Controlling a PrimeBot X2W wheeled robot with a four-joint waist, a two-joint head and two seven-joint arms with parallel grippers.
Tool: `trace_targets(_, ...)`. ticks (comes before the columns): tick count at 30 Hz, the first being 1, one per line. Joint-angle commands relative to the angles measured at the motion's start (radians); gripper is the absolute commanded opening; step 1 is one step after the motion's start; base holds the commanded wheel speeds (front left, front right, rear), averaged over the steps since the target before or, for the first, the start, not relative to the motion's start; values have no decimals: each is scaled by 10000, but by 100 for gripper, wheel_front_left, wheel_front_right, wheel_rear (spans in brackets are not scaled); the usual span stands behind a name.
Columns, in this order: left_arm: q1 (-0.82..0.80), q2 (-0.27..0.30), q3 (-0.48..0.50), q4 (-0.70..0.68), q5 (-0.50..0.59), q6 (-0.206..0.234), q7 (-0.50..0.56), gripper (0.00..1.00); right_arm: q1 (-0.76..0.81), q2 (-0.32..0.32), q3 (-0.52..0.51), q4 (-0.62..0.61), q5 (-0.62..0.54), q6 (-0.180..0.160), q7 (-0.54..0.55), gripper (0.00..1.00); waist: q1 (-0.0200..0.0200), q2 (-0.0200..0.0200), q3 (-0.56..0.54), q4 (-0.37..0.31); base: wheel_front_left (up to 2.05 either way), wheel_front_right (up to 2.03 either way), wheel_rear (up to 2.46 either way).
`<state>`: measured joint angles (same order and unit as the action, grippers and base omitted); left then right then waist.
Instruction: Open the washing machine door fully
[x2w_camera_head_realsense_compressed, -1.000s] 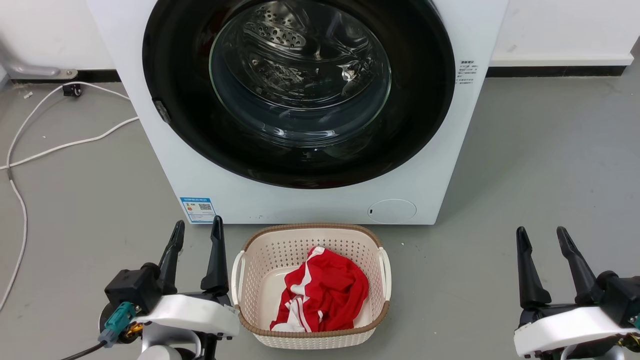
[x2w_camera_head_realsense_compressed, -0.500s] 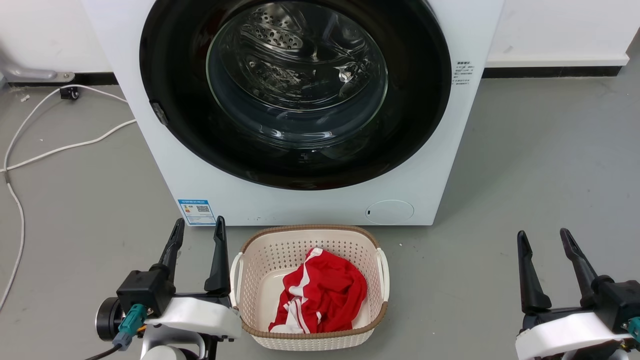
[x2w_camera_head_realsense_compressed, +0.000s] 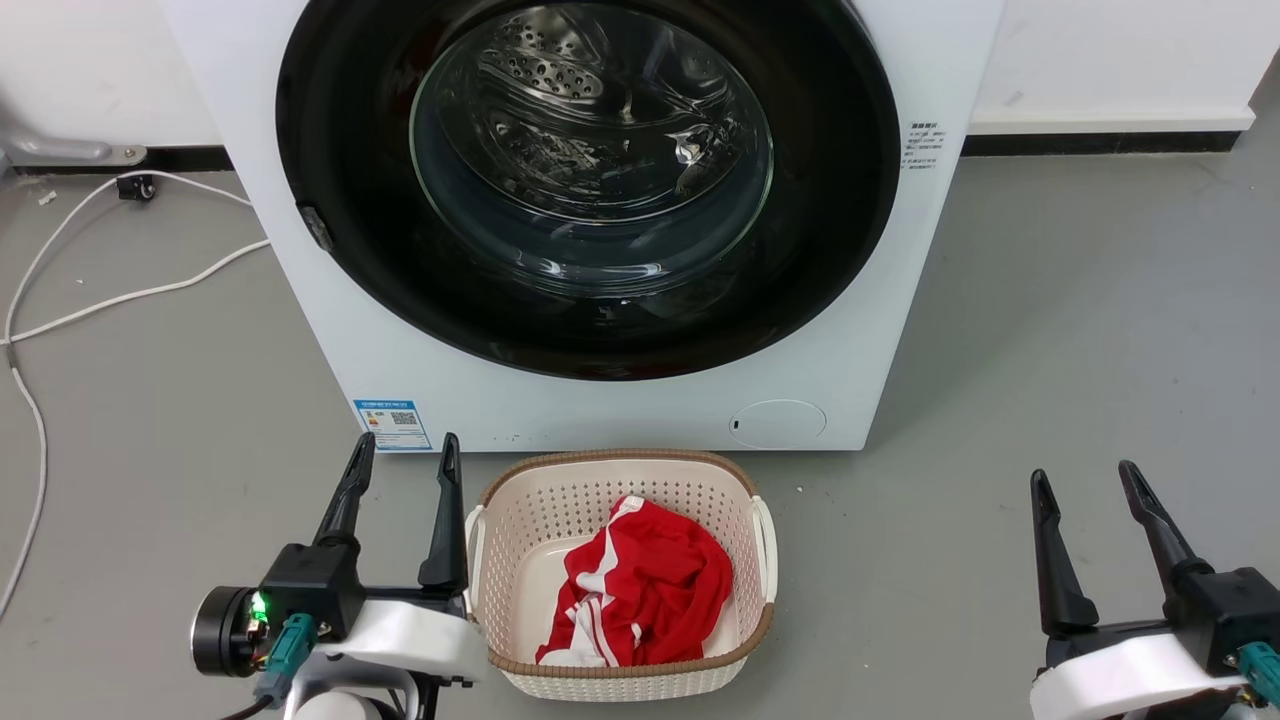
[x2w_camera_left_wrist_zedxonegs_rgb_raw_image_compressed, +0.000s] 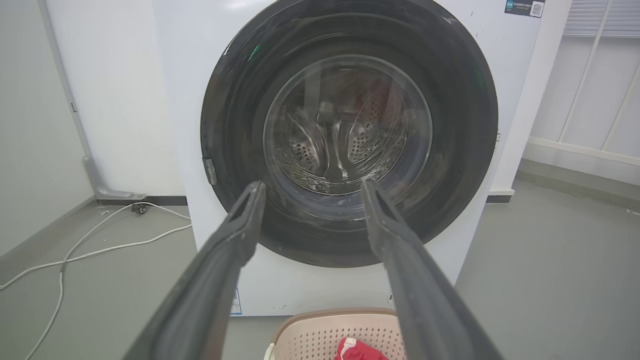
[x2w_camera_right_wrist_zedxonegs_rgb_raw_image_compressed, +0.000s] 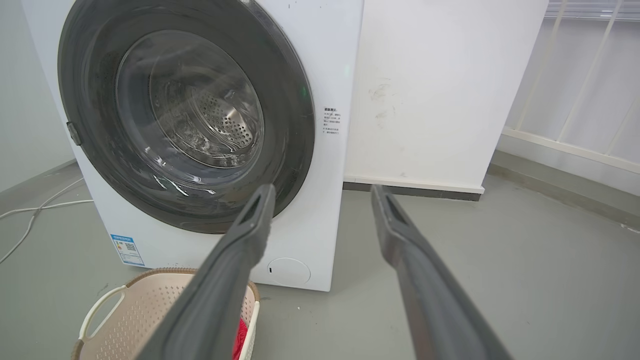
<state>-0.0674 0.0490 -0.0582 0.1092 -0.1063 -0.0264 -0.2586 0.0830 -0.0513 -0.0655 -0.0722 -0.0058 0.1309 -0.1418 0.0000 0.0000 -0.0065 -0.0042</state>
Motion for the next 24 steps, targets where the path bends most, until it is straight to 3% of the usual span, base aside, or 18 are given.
trace_targets(1, 0, 23, -16, 7, 198, 9, -82, 100, 80, 19, 5, -81, -217, -3, -83, 100, 0, 0, -2, 0, 0, 0, 0)
trace_targets(18, 13, 23, 28, 72, 110, -5, -71, 100, 24, 20, -28, 210, 161, -5, -69, 100, 0, 0, 5, -42, 0, 0, 0)
trace_targets(19, 20, 23, 22, 69, 108, -2, -71, 100, 23, 20, -31, 211, 190, -5, -67, 89, 0, 0, 7, -43, 0, 0, 0)
trace_targets(20, 25, 23, 17, 65, 110, 1, -71, 100, 21, 20, -32, 211, 237, -5, -78, 39, 0, 0, 9, -45, 0, 0, 0)
trace_targets(21, 32, 23, 16, 60, 112, 5, -71, 100, 25, 20, -35, 221, 293, -5, -89, 0, 0, 0, 6, -46, 0, 0, 0)
trace_targets(24, 50, 23, 6, 48, 128, 14, -71, 100, 49, 20, -29, 232, 386, -5, -93, 0, 0, 0, 16, -47, 0, 0, 0)
